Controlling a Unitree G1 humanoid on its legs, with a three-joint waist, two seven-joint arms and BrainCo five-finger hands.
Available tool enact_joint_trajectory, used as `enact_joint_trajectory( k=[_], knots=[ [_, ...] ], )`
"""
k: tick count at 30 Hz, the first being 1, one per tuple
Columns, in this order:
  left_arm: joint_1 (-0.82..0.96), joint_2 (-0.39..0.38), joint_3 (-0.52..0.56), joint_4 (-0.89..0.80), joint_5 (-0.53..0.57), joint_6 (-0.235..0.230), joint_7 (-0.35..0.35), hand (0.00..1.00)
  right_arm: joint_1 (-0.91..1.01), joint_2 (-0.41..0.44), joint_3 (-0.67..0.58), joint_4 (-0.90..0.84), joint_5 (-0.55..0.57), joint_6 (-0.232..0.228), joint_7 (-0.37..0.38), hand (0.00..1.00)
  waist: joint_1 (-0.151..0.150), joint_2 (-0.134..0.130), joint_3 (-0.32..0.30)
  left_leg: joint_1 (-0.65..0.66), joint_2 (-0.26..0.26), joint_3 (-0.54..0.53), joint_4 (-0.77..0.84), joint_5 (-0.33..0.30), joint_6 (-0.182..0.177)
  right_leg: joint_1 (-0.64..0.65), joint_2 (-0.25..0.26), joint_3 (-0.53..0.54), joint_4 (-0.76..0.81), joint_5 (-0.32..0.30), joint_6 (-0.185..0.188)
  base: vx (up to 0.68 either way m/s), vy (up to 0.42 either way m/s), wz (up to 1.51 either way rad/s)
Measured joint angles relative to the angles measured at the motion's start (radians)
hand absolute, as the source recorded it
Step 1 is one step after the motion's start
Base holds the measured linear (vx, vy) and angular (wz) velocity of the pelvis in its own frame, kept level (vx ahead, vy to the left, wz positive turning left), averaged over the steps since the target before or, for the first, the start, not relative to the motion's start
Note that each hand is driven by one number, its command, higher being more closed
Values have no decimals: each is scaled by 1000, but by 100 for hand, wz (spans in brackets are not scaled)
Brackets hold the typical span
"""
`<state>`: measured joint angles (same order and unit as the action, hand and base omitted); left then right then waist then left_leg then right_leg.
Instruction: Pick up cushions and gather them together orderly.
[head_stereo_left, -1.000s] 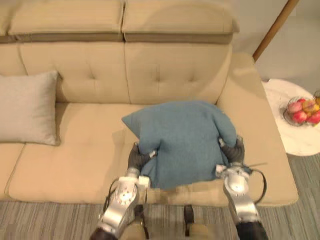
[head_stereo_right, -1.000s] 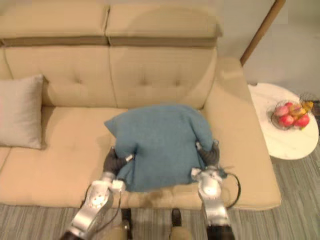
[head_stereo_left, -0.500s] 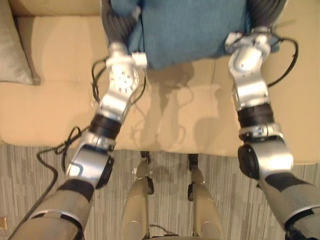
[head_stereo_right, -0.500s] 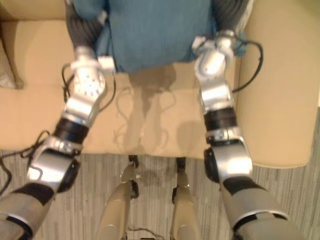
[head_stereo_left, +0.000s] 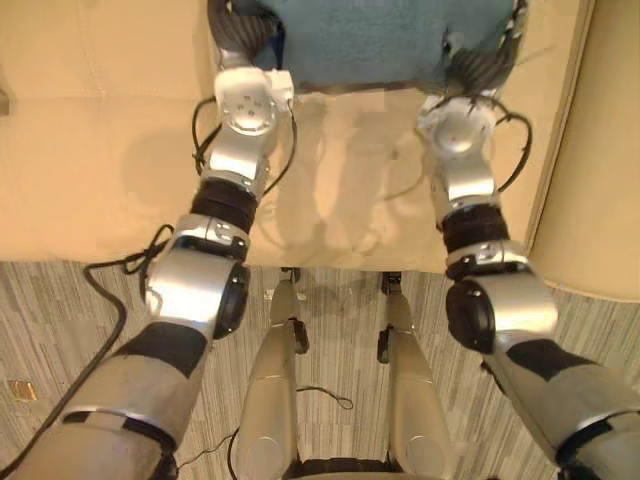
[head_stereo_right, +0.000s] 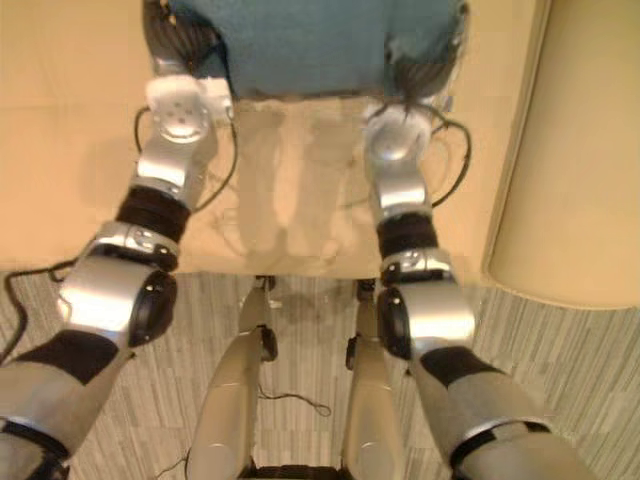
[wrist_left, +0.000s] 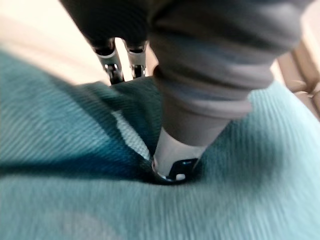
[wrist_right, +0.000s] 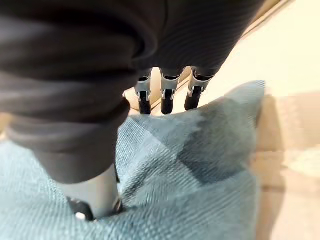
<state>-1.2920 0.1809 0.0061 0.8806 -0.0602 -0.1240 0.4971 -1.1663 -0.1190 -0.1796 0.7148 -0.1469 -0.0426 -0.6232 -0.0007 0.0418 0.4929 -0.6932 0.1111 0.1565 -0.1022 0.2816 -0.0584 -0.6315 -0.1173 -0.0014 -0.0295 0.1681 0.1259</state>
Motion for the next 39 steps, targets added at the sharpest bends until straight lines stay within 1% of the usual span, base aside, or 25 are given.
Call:
enact_joint_trajectory(
  k=[2, 3, 6, 10, 11, 12, 13, 15, 16, 18, 19, 22, 25, 26, 27, 29, 30, 31, 33, 34, 35, 37, 38, 39],
  knots=[
    [46, -5, 6, -30, 2, -3, -3, 0, 48, 0, 0, -24, 0, 0, 13, 0, 2, 0, 0, 2, 5, -3, 0, 1, -2, -8, 6, -7, 30, -22, -6, -4, 11, 2],
    [72, -7, 7, -35, 3, -2, -6, 0, 82, 1, 0, -49, -1, 0, 17, 0, 9, 0, 0, 3, 7, -2, 0, 0, -5, -23, 7, -9, 63, -41, -10, 0, 0, 0],
    [133, -13, 9, -60, 2, 0, -19, 0, 158, 16, -1, -110, 1, 3, 29, 0, 17, 0, 0, 5, 12, -5, 0, -8, -18, -34, 10, -16, 100, -56, -8, -10, 18, 4],
    [174, -6, 17, -127, -1, 0, -25, 0, 234, 12, -11, -230, 17, 1, 33, 0, 28, -1, -1, 29, 11, -5, 0, -7, -17, -24, 7, -20, 138, -75, -7, -4, 18, 7],
    [185, 7, 17, -146, -4, -1, -28, 0, 256, 0, -18, -269, 34, -3, 34, 0, 30, -2, -1, 46, 10, -5, 0, -2, -12, -11, 6, -20, 148, -84, -7, 3, -1, 4],
    [196, 19, 17, -163, -8, -5, -31, 0, 271, -9, -22, -291, 38, -10, 36, 0, 31, -5, -3, 59, 10, -4, 0, -3, -12, 0, 6, -20, 154, -90, -9, 4, -15, 8],
    [235, 51, 18, -205, -26, -26, -45, 0, 321, -26, -52, -359, 56, -35, 53, 0, 32, -6, -3, 93, 10, -6, 0, -6, -15, 25, 5, -22, 173, -108, -8, 4, -21, 6],
    [264, 73, 23, -224, -45, -35, -52, 0, 357, -44, -66, -388, 81, -44, 66, 0, 34, -6, -3, 119, 11, -7, 0, -11, -20, 47, 6, -24, 182, -119, -11, 16, -37, 6],
    [324, 87, 55, -254, -64, -46, -54, 0, 431, -60, -95, -430, 94, -61, 87, 0, 37, -9, -8, 155, 14, -7, 0, -24, -25, 82, 7, -27, 185, -130, -13, 24, -41, 3],
    [385, 97, 73, -277, -80, -49, -62, 0, 500, -64, -107, -461, 112, -68, 105, 0, 37, -13, -13, 184, 15, -7, 0, -35, -31, 111, 9, -30, 185, -141, -16, 48, -49, 4],
    [446, 97, 78, -288, -83, -52, -70, 0, 572, -64, -117, -486, 123, -75, 128, 0, 37, -17, -22, 209, 16, -8, 0, -38, -26, 139, 9, -34, 186, -150, -15, 70, -54, 7],
    [636, 67, 76, -332, -101, -62, -101, 0, 750, -41, -118, -505, 153, -91, 189, 0, 37, -34, -112, 219, 17, -8, 0, -57, -31, 149, 8, -42, 186, -172, -19, 97, -51, 5],
    [851, -14, 72, -363, -103, -62, -156, 0, 943, 12, -116, -505, 182, -96, 264, 0, 38, -41, -133, 310, 17, -5, 0, -72, -26, 246, 6, -67, 187, -192, -21, 168, -44, 15],
    [936, -49, 68, -364, -112, -62, -181, 0, 1012, 43, -113, -504, 189, -96, 290, 0, 39, -48, -161, 336, 15, -5, 0, -85, -32, 273, 2, -75, 190, -209, -20, 150, -37, 13],
    [1029, -77, 60, -368, -119, -60, -213, 0, 1081, 72, -108, -502, 189, -96, 324, 0, 40, -54, -193, 364, 14, -4, 0, -95, -33, 299, 0, -79, 195, -225, -25, 153, -36, 10],
    [1146, -109, 49, -368, -120, -58, -249, 0, 1168, 96, -89, -481, 187, -97, 358, 0, 41, -60, -240, 406, 14, -1, 1, -116, -40, 342, -1, -83, 196, -247, -29, 140, -28, 5],
    [1215, -125, 51, -354, -119, -56, -281, 0, 1210, 111, -87, -431, 186, -95, 388, 0, 45, -64, -273, 440, 12, 1, 1, -121, -41, 375, -4, -89, 196, -256, -28, 120, -20, 4],
    [1240, -129, 52, -339, -119, -56, -292, 0, 1226, 118, -87, -400, 187, -94, 398, 0, 45, -63, -290, 453, 12, 1, 1, -127, -43, 388, -4, -94, 196, -260, -28, 126, -19, 2],
    [1304, -140, 59, -254, -114, -50, -323, 0, 1273, 130, -82, -264, 187, -87, 436, 0, 50, -65, -346, 510, 11, 3, 1, -140, -47, 445, -6, -99, 195, -277, -30, 59, -9, 2],
    [1310, -141, 64, -236, -109, -46, -330, 0, 1277, 131, -81, -239, 187, -84, 444, 0, 50, -65, -354, 520, 11, 3, 1, -142, -48, 455, -6, -101, 194, -279, -31, 0, 0, 0],
    [1326, -145, 83, -184, -97, -37, -348, 0, 1283, 132, -82, -172, 189, -82, 463, 0, 50, -64, -378, 535, 11, 3, 0, -145, -50, 473, -6, -103, 188, -282, -32, 0, 0, 0],
    [1338, -147, 108, -100, -88, -33, -366, 0, 1286, 132, -83, -79, 190, -82, 487, 0, 50, -63, -397, 562, 10, 3, 0, -148, -52, 506, -5, -106, 174, -282, -32, 0, 0, 0],
    [1343, -147, 131, -51, -77, -24, -375, 0, 1286, 131, -84, -12, 191, -80, 500, 0, 50, -64, -405, 585, 6, 1, -1, -149, -52, 532, -5, -109, 159, -282, -32, 0, 0, 0],
    [1348, -147, 136, -30, -75, -21, -378, 0, 1286, 131, -86, 17, 191, -78, 505, 0, 49, -65, -408, 594, 5, 0, -1, -150, -52, 539, -5, -110, 156, -282, -32, -54, 25, 9]
  ],
)
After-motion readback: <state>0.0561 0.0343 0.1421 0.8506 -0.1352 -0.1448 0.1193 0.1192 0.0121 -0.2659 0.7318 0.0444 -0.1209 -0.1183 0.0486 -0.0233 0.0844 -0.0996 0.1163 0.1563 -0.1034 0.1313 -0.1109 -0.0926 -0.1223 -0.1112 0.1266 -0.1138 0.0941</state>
